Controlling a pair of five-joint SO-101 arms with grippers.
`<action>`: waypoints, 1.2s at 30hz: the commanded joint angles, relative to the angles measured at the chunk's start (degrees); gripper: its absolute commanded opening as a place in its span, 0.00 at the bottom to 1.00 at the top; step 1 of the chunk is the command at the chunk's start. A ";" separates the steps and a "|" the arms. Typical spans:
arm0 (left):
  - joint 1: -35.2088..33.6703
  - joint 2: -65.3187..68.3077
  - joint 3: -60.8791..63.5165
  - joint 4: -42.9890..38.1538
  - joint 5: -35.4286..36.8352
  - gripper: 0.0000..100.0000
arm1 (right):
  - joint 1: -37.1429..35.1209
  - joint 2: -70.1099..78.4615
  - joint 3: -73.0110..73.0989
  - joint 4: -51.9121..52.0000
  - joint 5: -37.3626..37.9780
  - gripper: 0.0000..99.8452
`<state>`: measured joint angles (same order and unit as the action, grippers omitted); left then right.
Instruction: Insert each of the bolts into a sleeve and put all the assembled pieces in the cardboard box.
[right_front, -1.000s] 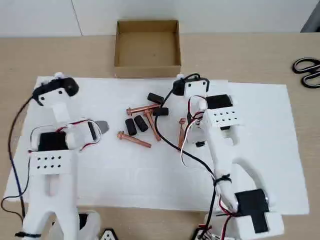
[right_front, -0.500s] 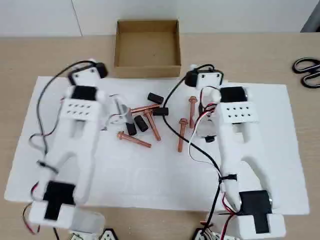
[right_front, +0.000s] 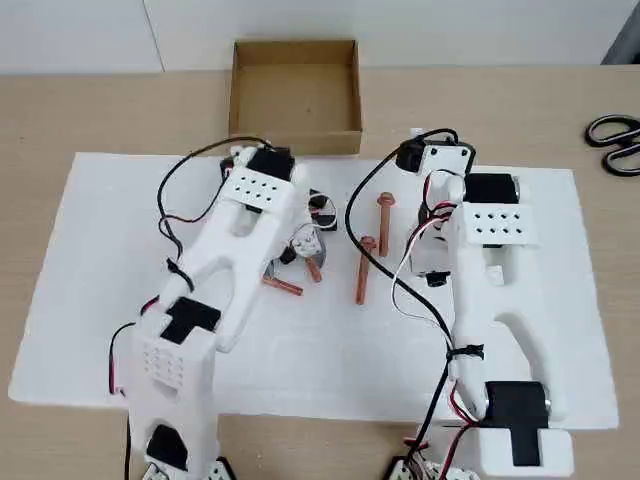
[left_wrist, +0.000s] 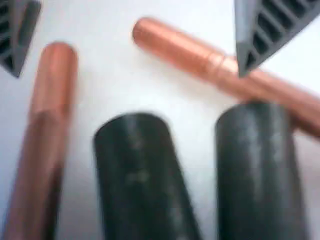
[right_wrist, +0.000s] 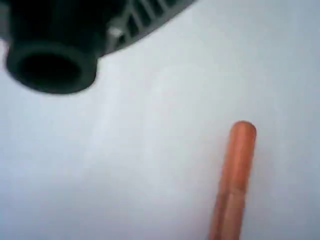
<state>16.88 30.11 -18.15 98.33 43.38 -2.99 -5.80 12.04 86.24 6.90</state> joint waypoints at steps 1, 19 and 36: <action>-1.14 -0.62 -2.68 2.20 0.79 0.26 | 0.57 -3.03 -2.81 -0.13 0.00 0.00; -3.43 -16.18 12.53 2.02 6.42 0.26 | 0.40 -2.95 -2.73 -0.66 -0.09 0.00; -4.04 0.70 12.53 0.18 23.21 0.26 | 0.31 -3.03 -2.64 -0.22 -0.09 0.00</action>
<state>13.36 28.18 -5.23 99.38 65.10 -2.99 -5.80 12.04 86.24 6.90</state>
